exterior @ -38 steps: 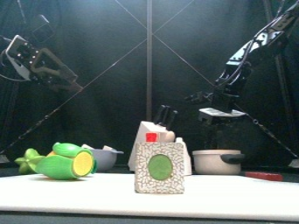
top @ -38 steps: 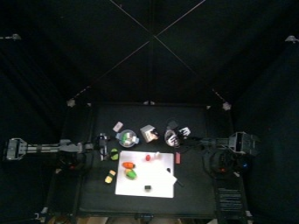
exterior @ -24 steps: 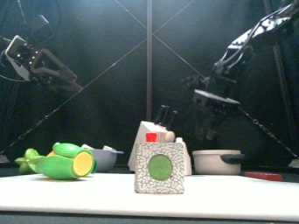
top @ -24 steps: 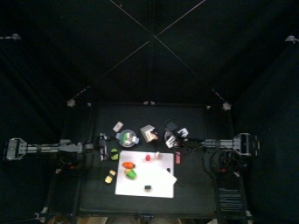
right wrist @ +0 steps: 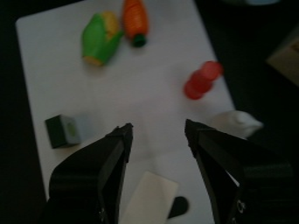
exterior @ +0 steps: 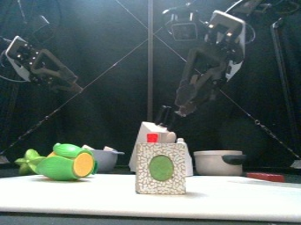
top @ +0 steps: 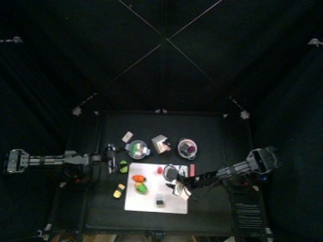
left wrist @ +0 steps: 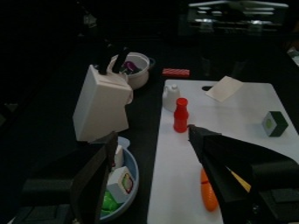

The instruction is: Grab piece of sushi

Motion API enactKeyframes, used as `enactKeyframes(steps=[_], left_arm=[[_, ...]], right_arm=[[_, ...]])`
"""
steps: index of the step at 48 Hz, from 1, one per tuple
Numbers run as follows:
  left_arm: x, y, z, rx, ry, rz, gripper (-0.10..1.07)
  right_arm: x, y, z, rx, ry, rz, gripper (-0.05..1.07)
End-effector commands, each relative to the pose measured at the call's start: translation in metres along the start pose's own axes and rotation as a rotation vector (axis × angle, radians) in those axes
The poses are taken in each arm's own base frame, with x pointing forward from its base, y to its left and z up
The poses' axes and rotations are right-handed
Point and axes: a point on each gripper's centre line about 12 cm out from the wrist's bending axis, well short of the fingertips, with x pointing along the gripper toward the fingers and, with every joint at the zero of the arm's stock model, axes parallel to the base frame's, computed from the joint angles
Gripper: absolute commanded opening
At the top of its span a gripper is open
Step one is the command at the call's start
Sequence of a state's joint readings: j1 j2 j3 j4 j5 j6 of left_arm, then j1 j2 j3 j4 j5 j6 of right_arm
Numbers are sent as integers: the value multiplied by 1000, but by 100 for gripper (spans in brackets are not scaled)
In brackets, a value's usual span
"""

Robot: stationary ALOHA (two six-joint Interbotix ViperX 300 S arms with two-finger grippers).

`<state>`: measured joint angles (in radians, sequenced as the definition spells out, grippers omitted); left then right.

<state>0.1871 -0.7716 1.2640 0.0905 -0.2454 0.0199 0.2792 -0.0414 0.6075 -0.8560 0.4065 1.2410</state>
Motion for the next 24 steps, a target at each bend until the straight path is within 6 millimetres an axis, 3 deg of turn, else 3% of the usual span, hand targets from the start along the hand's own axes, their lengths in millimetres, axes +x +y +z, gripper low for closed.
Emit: enactKeyframes(steps=[1, 11, 24], left_arm=[[1, 1, 5, 2, -13, 5, 98], [1, 1, 5, 2, -15, 5, 98], [1, 2, 5, 2, -15, 7, 98]], right_arm=[[4, 29, 13, -38, -31, 51, 86], [22, 66, 21, -66, -34, 82, 86], [41, 86, 13, -58, 5, 92, 86]])
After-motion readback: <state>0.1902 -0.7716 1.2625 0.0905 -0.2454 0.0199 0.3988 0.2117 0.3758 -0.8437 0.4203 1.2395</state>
